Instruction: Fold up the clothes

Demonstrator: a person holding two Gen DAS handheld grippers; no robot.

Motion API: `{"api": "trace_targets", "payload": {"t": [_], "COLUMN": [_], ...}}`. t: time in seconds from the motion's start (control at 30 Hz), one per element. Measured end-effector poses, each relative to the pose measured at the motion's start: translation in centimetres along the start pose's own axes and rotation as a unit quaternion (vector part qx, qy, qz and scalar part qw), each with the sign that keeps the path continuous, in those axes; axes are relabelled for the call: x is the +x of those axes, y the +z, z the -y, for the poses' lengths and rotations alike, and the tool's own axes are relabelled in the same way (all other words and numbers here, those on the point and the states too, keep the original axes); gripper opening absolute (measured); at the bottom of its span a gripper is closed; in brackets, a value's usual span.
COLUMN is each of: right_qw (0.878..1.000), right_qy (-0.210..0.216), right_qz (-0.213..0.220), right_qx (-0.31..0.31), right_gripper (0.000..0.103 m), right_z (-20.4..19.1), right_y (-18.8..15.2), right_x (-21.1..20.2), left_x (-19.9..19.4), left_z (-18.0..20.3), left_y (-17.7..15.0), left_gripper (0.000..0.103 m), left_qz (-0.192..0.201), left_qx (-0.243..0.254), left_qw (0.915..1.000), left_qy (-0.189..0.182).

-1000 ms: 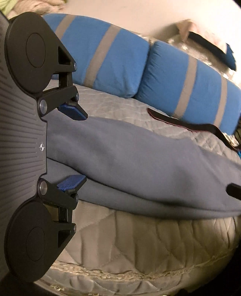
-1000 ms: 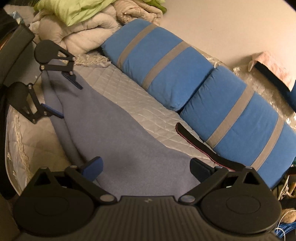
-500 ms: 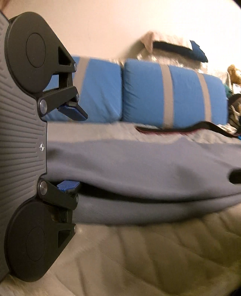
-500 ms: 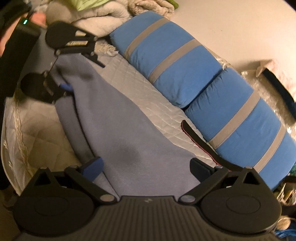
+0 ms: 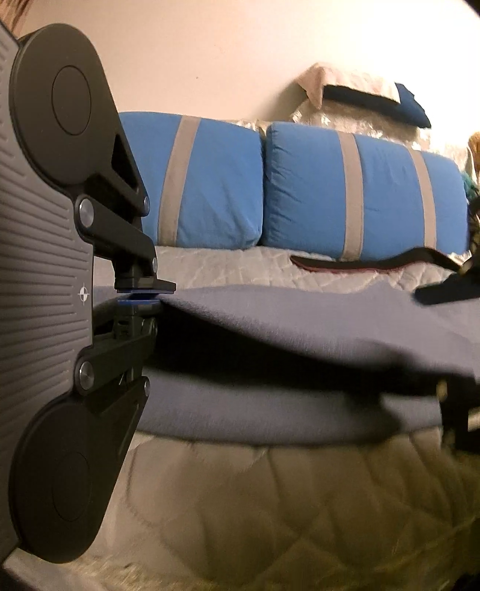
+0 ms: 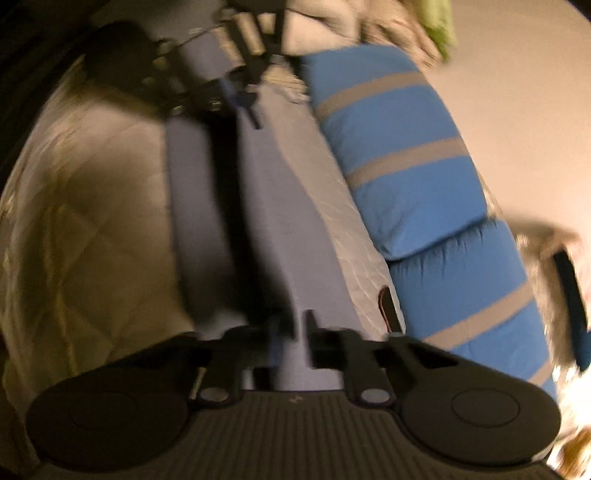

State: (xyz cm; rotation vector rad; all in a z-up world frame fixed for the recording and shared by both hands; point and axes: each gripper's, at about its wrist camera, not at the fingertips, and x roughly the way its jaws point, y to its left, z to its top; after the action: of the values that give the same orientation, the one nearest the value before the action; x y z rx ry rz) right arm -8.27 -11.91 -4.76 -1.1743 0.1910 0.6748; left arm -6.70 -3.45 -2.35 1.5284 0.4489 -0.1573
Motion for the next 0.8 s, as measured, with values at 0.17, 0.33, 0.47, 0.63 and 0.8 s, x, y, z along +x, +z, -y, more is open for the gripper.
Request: {"api": "trace_targets", "payload": {"t": [0.17,0.33,0.47,0.63,0.8], "right_qw": [0.999,0.999,0.998,0.998,0.998], "right_qy": [0.015,0.021,0.036,0.051,0.054], "right_qz": [0.0,-0.001,-0.005,-0.006,-0.006], "right_qx": [-0.044,-0.048,-0.05,-0.033,-0.018], "right_gripper": [0.003,0.002,0.001,0.001,0.002], "right_z": [-1.7,-2.1,-2.6,-2.6,-2.6], "right_y": [0.0,-0.1,-0.1,0.2,0.1], "right_x": [-0.7,-0.8,-0.7,-0.6,-0.2], "left_x": [-0.6,-1.0,-1.2,-1.0,-0.6], "left_z": [0.5,0.8,1.0,1.6,1.9], "left_y": [-0.4,-0.6,-0.6,-0.6,-0.8], "left_gripper": [0.003,0.002,0.002,0.002,0.002], "left_qz": [0.002,0.003,-0.006,-0.018,-0.028], "left_qx": [0.017,0.026,0.037,0.051,0.057], "left_qw": [0.9996,0.9989,0.9982,0.9959,0.9939], "left_qy": [-0.024,-0.039,-0.046,-0.072,-0.091]}}
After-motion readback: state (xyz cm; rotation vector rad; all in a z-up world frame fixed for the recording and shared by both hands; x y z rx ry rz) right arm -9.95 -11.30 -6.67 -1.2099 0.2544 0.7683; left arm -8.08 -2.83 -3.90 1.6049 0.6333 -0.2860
